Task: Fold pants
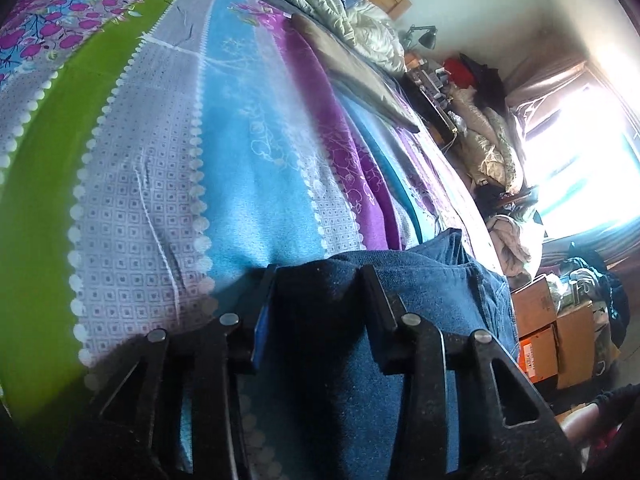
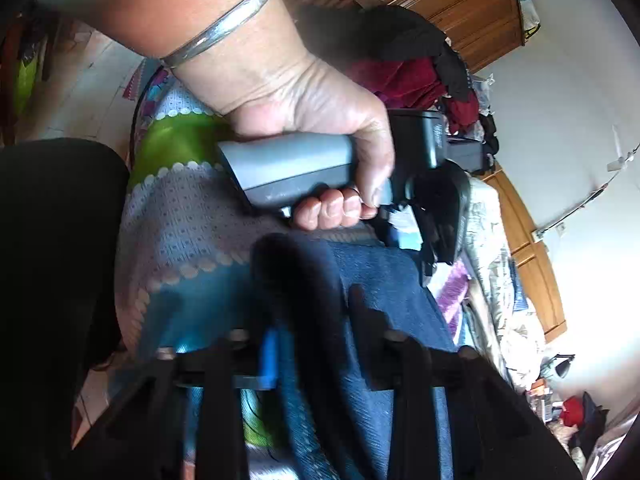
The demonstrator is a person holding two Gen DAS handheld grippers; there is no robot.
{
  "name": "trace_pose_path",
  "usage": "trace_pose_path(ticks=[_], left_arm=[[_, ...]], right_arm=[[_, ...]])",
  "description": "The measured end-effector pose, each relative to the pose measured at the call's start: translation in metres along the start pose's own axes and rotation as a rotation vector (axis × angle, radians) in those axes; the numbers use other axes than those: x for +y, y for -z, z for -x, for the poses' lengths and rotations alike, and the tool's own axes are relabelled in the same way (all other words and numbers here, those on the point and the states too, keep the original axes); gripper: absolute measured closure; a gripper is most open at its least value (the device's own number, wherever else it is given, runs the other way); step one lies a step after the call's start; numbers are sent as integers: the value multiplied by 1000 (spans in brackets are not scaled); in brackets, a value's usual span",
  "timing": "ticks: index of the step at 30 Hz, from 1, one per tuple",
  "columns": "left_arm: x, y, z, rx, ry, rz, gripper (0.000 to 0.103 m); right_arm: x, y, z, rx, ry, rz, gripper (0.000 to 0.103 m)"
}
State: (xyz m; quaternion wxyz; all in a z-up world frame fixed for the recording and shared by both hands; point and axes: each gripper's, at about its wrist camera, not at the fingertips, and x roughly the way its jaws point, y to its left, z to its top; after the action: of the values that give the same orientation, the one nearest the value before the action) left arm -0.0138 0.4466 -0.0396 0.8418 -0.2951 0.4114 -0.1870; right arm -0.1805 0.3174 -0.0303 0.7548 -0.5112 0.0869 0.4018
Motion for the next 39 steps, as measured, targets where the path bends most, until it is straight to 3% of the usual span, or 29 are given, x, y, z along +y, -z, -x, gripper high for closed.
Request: trace_pose_path(ticks=[3,9,15,18,21,25,29,30,33,34,35,36,39], left_arm=[[-3,-1,2,-6,-6,-17,74],[-27,-12,19,-21,-30,-15,81],[-106,-36,42,-64,-31,-60,83],[-168,-48,36,-86,-11,-106,84],[-244,-54,6,-82,55,-160,84],[-362,-50,-77,3,147,-264,84],[-449,-16,-181,157,163,-351,84],[-463,-3,-208,196,149,-369,84],[-482,46,-297,354,66,-442,79],[-477,63,-330,430,27,-420,78],[-472,71,-343,450,8,-395,77],[-469,73,-346,440,14,-368,74],[-464,62,-331,385,83,-292,68]], right_arm=[[-6,-2,4,-3,-25,-39,88],[-51,-4,39,-59,-20,-164,90],[-133,29,97,-68,-51,-492,90],[-179,76,137,-61,-18,-695,91],[-218,140,177,-50,27,-919,91],[-244,248,237,-34,122,-1247,91],[-232,364,281,-12,210,-1619,91],[-224,392,289,-3,232,-1711,90],[-186,483,281,68,163,-2049,89],[-172,507,277,29,92,-2161,89],[-160,523,275,-22,46,-2254,89],[-156,529,276,-66,27,-2293,89],[-164,519,282,-75,54,-2231,89]])
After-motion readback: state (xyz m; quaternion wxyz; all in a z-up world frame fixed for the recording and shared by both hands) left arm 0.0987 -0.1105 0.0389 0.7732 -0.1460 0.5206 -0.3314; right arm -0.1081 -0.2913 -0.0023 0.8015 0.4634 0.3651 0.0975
